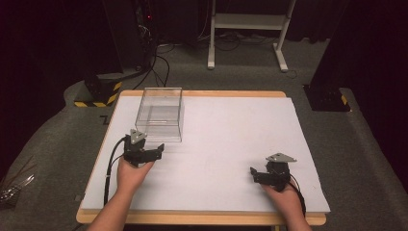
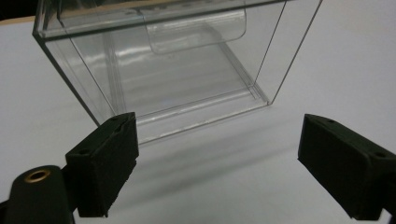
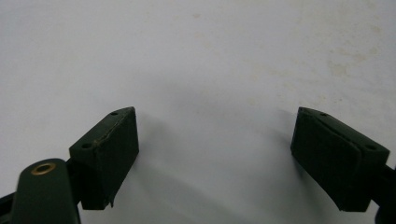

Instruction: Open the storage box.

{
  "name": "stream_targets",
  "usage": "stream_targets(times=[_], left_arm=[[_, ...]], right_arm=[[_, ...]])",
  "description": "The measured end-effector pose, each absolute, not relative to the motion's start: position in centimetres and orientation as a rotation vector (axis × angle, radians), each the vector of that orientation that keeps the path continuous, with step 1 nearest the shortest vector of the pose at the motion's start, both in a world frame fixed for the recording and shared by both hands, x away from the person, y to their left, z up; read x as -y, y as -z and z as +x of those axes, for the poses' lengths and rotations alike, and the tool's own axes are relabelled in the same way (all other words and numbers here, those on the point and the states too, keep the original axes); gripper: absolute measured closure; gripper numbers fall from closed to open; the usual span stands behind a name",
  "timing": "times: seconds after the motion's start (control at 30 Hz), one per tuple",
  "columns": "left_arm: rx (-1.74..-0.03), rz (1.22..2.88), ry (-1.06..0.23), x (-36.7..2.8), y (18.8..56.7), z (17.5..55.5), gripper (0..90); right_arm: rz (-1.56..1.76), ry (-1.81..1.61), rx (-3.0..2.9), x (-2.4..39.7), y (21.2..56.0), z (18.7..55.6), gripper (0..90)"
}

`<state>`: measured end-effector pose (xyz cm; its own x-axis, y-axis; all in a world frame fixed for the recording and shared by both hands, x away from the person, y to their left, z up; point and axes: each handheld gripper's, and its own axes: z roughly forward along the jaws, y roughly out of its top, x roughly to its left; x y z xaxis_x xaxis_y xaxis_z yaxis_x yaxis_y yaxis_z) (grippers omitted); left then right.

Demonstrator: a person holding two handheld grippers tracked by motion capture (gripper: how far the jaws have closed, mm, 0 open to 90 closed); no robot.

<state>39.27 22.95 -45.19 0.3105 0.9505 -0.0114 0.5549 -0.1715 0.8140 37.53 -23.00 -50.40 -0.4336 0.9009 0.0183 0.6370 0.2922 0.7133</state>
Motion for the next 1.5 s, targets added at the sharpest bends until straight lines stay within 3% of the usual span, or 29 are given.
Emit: stream_targets(times=[0.9,1.33,1.5], left_arm=[[-1.429,1.774,-0.701,-21.0,44.9,43.9,5.7],[-1.504,1.707,-0.742,-20.7,45.0,44.6,15.9],[-1.527,1.718,-0.814,-20.1,45.2,44.5,21.7]], right_arm=[[1.386,-0.938,-2.178,23.1,50.4,37.5,15.0],[1.386,-0.939,-2.178,23.1,50.4,37.5,15.0],[1.386,-0.939,-2.178,23.1,50.4,37.5,15.0]])
